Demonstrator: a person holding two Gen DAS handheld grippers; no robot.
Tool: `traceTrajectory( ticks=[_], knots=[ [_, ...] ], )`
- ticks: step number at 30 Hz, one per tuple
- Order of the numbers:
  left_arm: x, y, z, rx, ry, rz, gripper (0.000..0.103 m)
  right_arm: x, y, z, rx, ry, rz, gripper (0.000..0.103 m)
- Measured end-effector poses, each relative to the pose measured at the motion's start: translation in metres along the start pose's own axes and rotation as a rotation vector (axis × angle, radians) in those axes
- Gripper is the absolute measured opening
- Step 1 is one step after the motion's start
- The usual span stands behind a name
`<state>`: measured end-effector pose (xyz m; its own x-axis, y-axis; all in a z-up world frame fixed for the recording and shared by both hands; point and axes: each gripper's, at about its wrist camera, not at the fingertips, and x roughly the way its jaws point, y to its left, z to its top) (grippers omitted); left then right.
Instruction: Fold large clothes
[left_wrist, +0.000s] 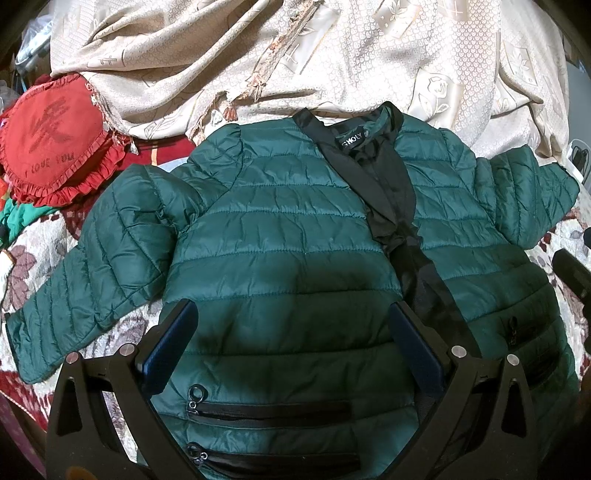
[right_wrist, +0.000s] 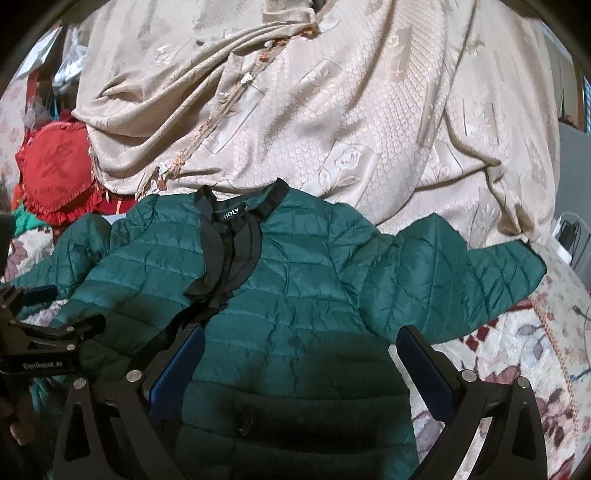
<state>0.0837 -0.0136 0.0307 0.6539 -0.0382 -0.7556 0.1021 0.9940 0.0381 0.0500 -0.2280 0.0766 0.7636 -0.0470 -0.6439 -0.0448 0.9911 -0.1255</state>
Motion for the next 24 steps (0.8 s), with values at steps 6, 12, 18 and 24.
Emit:
traceTrajectory(
  ticks=[6, 12, 18, 24],
  knots=[
    [0.002, 0.009, -0.001, -0.011, -0.051, -0.012, 0.103, 0.005, 0.008, 0.001, -0.048, 0.033, -0.017, 0.103],
    [-0.001, 0.045, 0.004, -0.133, -0.036, -0.082, 0.103, 0.002, 0.009, 0.000, -0.068, 0.025, -0.027, 0.103],
    [-0.009, 0.117, -0.006, -0.273, -0.047, -0.029, 0.102, 0.006, 0.012, 0.001, -0.072, 0.044, -0.030, 0.103],
    [-0.018, 0.218, -0.046, -0.538, -0.041, 0.131, 0.102, 0.005, 0.015, 0.000, -0.083, 0.045, -0.036, 0.103]
  ],
)
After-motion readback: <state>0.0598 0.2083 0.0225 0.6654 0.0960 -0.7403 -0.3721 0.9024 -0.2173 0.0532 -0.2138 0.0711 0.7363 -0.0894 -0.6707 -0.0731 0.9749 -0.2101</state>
